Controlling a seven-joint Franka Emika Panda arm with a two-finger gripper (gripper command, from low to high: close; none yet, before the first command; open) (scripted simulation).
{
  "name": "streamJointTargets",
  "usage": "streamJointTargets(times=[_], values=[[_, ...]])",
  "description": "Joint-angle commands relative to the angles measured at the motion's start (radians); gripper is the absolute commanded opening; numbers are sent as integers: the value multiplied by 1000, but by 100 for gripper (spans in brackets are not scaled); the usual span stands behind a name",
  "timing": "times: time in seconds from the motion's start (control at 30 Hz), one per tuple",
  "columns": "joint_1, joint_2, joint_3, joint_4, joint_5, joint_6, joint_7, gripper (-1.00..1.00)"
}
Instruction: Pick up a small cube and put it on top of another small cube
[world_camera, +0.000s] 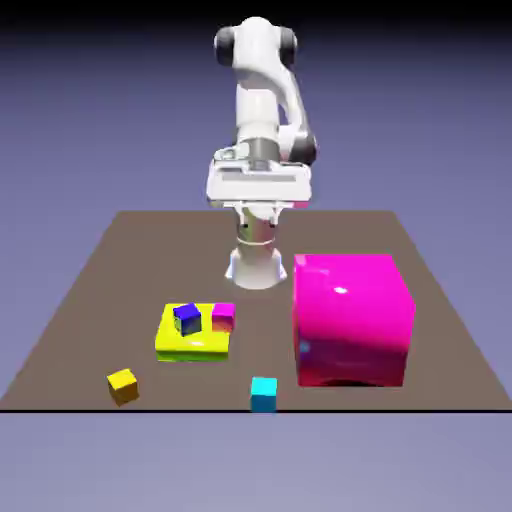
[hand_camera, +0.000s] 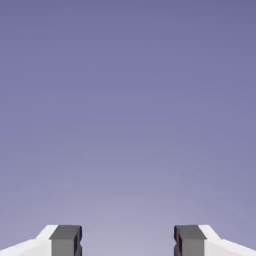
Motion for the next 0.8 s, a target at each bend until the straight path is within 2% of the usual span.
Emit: streamJointTargets(times=[0.0,0.77], values=[[-14,36,-4,30,7,-27,10,0],[-337,870,-88,730,159,-647,243,0]])
